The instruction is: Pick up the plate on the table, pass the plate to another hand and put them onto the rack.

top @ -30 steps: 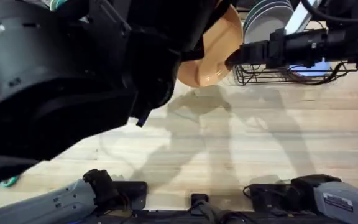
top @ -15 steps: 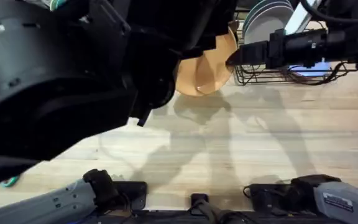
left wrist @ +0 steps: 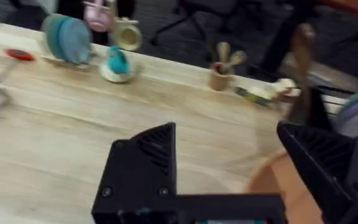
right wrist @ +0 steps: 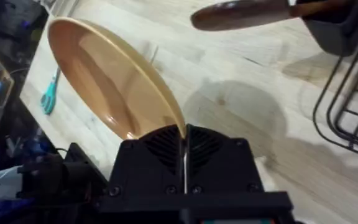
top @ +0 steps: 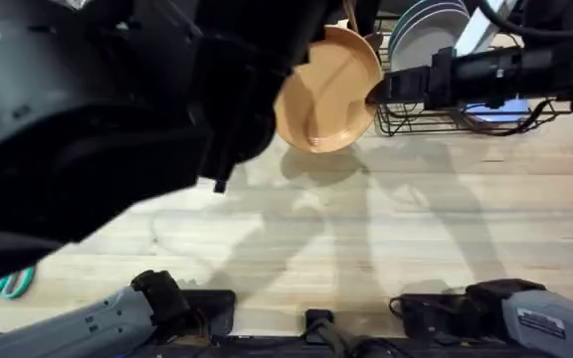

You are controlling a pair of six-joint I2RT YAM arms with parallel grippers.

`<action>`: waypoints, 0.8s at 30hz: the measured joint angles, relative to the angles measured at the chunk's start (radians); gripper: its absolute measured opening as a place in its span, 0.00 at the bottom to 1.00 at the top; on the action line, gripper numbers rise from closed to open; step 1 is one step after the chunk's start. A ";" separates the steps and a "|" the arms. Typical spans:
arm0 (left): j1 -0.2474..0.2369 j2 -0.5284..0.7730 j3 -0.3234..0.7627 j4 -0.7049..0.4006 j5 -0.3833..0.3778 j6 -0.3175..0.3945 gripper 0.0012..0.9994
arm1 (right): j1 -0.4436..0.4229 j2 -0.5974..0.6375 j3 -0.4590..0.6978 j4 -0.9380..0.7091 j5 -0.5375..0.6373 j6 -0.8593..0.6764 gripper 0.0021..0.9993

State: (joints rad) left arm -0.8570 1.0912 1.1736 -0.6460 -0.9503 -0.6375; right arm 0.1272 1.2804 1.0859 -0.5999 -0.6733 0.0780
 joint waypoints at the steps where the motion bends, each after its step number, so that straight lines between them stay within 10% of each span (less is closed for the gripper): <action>1: 0.016 0.000 0.000 -0.006 -0.004 0.013 0.99 | 0.000 0.000 0.000 0.000 0.007 0.000 0.03; 16: 0.224 0.000 0.000 -0.054 -0.004 0.355 0.99 | 0.000 0.000 0.000 0.000 0.099 -0.036 0.03; 24: 0.363 0.000 0.000 -0.053 0.184 0.502 0.99 | 0.000 0.000 0.000 -0.006 0.107 -0.060 0.03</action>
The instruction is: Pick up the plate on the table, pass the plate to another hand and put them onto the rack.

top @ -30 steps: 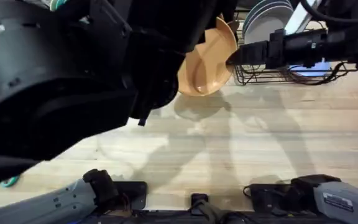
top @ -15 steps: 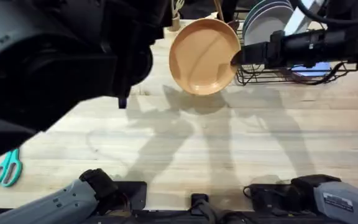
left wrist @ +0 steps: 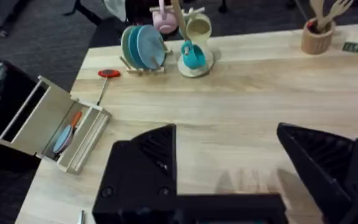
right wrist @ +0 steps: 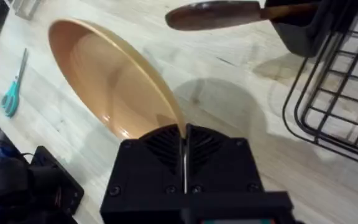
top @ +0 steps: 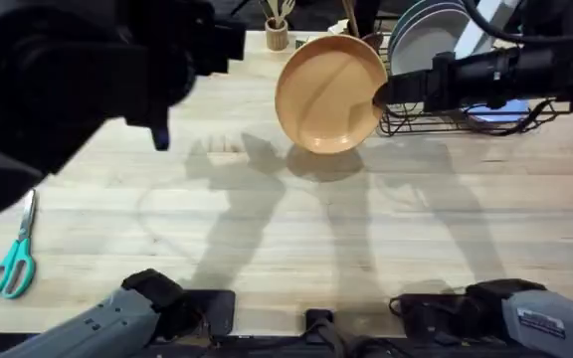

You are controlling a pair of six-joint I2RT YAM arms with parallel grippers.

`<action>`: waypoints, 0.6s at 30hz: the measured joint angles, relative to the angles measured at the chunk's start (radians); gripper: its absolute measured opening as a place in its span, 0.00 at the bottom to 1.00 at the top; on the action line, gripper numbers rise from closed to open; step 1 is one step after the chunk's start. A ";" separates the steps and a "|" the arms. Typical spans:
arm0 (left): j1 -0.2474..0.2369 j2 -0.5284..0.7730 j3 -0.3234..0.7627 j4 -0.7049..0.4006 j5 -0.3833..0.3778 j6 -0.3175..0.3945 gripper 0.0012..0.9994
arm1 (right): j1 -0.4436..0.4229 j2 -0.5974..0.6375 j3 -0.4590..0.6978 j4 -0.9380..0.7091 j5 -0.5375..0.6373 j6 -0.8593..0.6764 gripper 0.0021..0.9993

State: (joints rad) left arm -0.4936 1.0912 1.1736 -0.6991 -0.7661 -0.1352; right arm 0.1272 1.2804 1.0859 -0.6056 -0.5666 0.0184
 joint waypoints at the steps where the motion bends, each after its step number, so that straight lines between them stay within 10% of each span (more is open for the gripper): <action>1: 0.021 0.000 0.000 0.000 0.022 0.011 0.99 | 0.000 0.000 0.000 -0.001 0.001 -0.001 0.03; 18: 0.396 0.000 0.000 0.001 0.559 0.085 0.99 | 0.000 0.000 0.000 -0.002 0.051 -0.027 0.03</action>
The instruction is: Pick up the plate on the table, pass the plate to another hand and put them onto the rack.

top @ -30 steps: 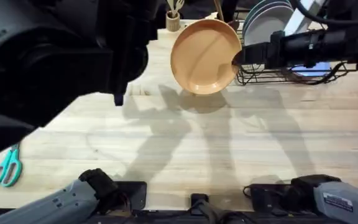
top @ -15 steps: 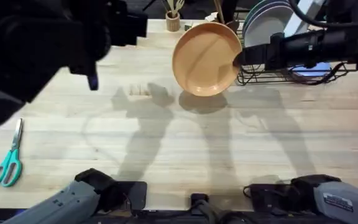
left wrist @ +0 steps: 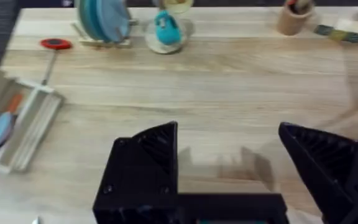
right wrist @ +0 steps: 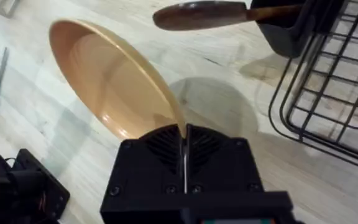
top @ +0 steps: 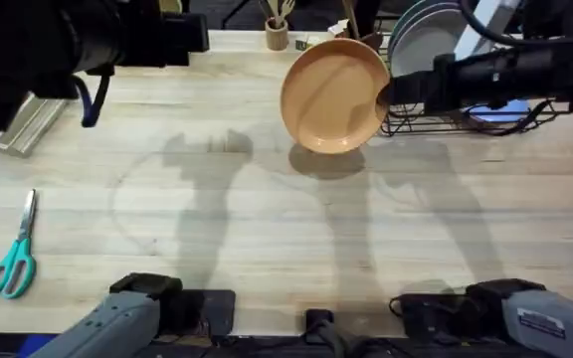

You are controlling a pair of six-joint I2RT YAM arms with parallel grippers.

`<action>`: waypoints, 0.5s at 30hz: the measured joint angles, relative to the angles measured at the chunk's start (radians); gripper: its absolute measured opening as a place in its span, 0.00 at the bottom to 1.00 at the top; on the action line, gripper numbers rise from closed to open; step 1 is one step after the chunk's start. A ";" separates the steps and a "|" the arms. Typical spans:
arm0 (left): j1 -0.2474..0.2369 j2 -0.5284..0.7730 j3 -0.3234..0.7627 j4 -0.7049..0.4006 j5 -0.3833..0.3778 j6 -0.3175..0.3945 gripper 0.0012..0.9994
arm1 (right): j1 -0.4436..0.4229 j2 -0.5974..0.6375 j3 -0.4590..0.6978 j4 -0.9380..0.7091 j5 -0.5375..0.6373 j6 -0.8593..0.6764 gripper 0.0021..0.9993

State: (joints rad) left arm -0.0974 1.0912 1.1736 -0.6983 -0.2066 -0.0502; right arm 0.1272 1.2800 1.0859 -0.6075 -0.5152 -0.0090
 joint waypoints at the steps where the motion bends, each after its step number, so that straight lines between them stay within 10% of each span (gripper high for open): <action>1: 0.009 0.000 0.000 0.000 0.026 0.006 0.99 | 0.000 0.000 0.000 0.000 0.000 0.000 0.03; 15: 0.038 0.100 0.000 -0.001 0.235 0.118 0.99 | 0.000 0.000 0.026 -0.074 0.046 -0.031 0.03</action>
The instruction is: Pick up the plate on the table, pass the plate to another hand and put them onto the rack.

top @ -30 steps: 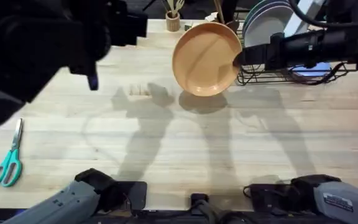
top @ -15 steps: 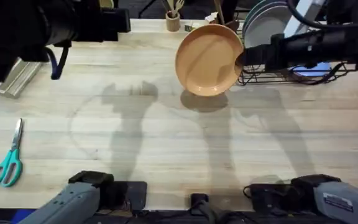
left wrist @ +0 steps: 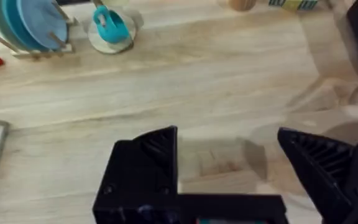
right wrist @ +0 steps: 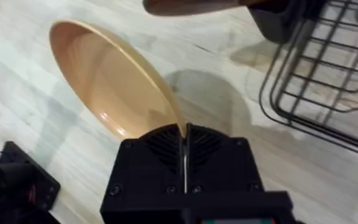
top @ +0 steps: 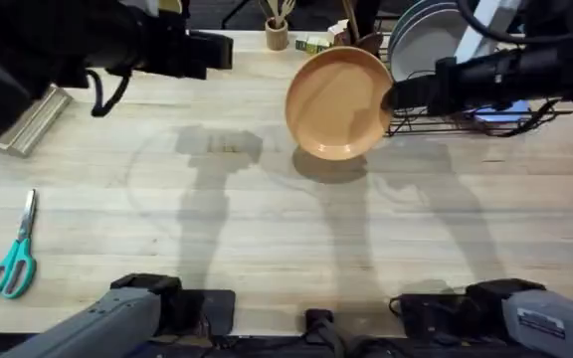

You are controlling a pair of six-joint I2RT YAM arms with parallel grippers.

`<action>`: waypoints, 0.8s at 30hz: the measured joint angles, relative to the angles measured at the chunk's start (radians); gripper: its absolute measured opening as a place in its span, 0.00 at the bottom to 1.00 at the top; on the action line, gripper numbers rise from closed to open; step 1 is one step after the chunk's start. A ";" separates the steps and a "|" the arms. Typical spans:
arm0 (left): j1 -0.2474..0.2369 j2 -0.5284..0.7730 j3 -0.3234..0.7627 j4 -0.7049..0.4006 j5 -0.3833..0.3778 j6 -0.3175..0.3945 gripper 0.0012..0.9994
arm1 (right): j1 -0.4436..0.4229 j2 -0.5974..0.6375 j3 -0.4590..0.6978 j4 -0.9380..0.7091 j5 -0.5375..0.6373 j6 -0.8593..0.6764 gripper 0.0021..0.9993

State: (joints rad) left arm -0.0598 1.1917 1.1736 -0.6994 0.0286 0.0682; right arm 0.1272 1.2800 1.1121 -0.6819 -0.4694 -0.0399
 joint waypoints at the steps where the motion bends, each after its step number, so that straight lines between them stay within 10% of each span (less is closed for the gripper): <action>1: 0.000 0.011 0.000 0.000 0.003 0.002 0.99 | 0.000 0.000 0.013 -0.022 0.012 -0.008 0.03; 24: 0.000 0.041 0.000 -0.106 0.058 0.064 0.99 | -0.105 -0.002 0.362 -0.240 0.185 -0.203 0.02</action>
State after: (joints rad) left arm -0.0597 1.2331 1.1736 -0.8055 0.0864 0.1326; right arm 0.0223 1.2781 1.4739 -0.9218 -0.2840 -0.2428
